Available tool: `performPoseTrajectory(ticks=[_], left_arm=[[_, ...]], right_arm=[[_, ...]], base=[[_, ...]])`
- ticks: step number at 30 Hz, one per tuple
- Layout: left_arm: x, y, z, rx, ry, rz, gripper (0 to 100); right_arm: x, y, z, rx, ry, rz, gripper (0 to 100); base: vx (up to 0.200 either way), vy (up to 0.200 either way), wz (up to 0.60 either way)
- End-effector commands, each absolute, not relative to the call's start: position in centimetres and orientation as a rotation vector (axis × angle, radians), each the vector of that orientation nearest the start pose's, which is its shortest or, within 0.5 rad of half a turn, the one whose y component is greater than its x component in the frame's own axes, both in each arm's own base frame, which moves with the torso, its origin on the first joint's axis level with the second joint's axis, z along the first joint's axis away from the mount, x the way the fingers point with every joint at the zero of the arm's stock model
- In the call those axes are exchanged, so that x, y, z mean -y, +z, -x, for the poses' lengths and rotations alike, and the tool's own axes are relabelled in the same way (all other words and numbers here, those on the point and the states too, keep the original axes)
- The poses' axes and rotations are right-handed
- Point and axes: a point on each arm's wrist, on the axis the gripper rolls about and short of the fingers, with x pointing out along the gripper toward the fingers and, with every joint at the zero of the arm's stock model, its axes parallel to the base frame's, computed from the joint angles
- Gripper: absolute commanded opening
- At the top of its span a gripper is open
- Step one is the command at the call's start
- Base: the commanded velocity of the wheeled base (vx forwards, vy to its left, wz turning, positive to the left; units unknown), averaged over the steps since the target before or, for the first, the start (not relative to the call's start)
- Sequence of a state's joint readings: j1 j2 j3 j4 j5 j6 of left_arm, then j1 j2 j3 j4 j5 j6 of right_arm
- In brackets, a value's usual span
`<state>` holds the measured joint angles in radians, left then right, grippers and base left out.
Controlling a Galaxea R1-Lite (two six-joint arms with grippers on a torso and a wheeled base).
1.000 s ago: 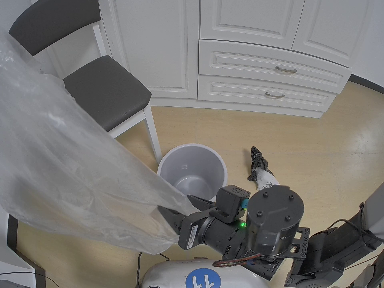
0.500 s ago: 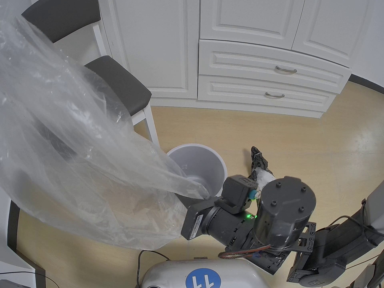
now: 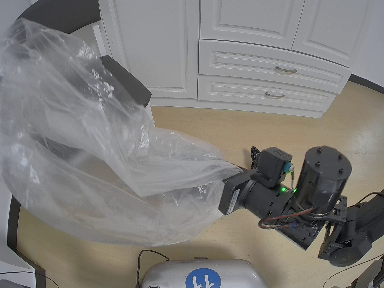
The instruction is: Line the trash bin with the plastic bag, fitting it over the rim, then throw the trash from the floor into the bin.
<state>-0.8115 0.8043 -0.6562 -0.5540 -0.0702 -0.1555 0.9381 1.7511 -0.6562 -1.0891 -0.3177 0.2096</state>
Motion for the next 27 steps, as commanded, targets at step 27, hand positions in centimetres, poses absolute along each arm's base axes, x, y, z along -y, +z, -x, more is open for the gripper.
performPoseTrajectory(ticks=[27], left_arm=[[7.4, 23.2, -9.4, -0.125, -0.726, -0.166, 0]], right_arm=[[-16.7, 25.5, -18.0, 0.195, 0.427, -0.228, 0]], base=[[0.0, 0.0, 0.0]])
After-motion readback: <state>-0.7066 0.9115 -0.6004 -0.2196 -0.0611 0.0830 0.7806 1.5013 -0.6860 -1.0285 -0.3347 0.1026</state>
